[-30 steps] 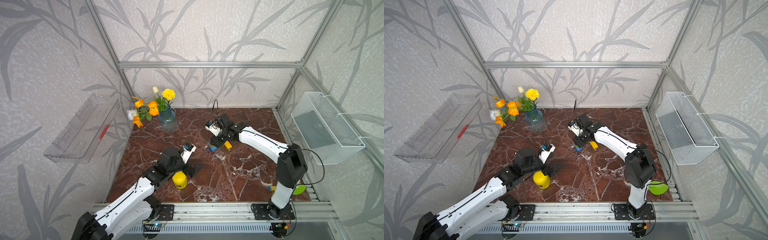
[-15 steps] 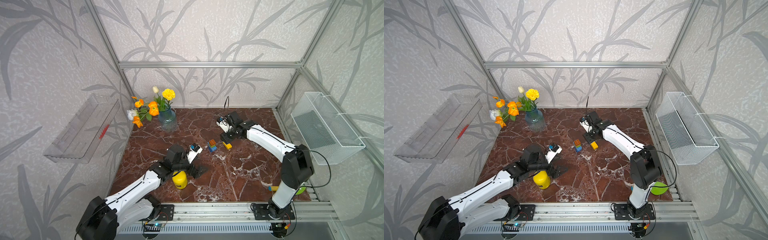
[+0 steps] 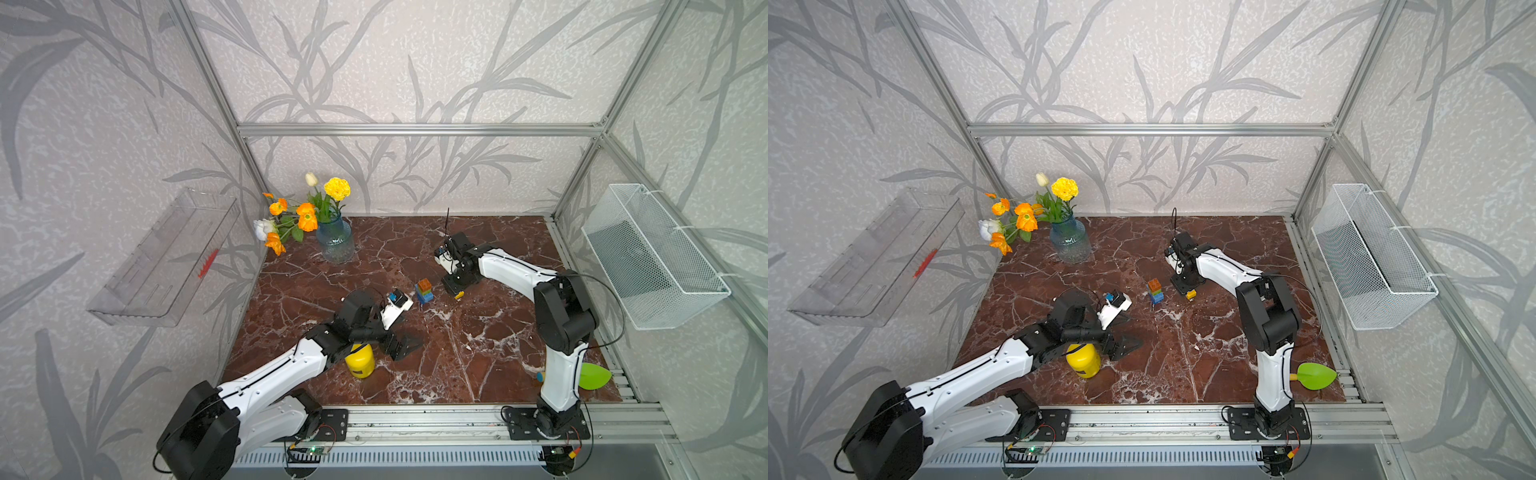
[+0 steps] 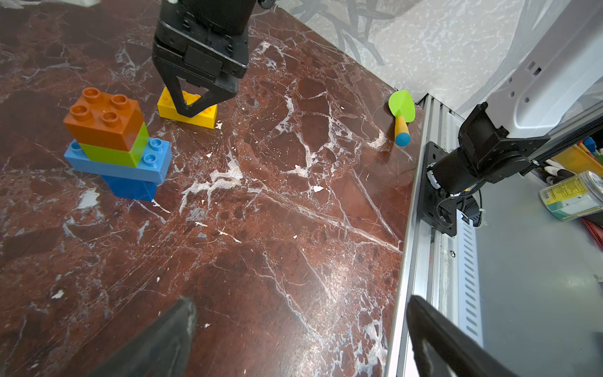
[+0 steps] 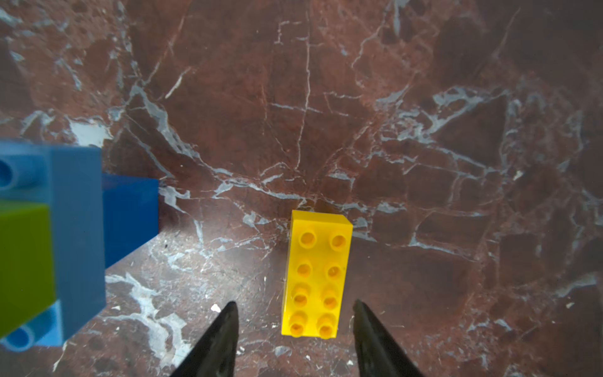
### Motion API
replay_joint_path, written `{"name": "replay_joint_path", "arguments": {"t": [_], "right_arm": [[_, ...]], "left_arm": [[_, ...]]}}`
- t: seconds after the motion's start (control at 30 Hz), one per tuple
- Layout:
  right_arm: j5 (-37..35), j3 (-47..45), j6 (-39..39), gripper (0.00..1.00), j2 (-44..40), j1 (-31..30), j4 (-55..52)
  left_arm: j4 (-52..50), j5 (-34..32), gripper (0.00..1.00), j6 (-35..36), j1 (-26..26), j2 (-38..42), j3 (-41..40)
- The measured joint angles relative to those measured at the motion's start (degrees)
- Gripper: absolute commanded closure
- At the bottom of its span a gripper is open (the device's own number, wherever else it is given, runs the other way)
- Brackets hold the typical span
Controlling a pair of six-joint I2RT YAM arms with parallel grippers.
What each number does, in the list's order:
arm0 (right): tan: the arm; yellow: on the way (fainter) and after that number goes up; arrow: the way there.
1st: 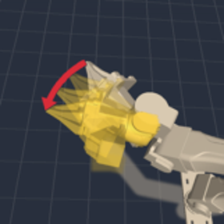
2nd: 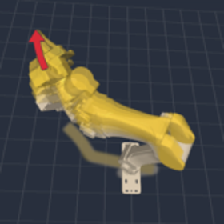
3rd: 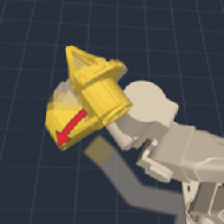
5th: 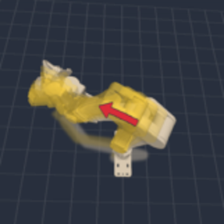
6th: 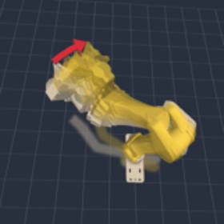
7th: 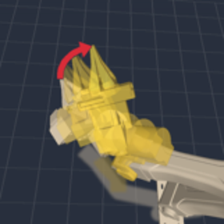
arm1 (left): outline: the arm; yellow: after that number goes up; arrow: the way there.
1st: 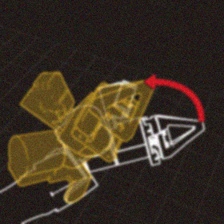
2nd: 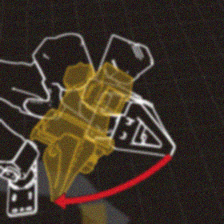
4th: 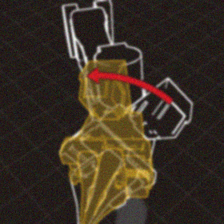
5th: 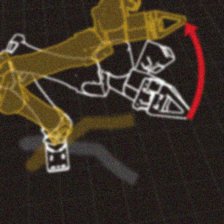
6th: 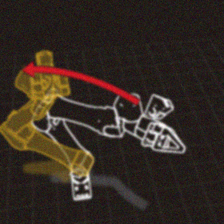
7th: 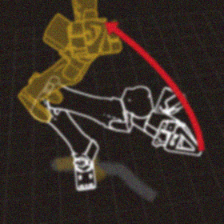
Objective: Assemble the letter f with lego
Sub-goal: Pick up the lego brick from the center of the board.
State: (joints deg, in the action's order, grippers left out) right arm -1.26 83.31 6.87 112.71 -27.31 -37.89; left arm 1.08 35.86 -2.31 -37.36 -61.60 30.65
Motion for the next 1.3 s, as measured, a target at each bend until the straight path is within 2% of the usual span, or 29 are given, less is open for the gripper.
{"name": "replay_joint_path", "arguments": {"t": [1.3], "right_arm": [[1.4, 4.8, -0.2, 0.58, 7.6, 1.5, 1.1]], "left_arm": [[-0.6, -2.0, 0.01, 0.0, 0.0, 4.3, -0.8]]}}
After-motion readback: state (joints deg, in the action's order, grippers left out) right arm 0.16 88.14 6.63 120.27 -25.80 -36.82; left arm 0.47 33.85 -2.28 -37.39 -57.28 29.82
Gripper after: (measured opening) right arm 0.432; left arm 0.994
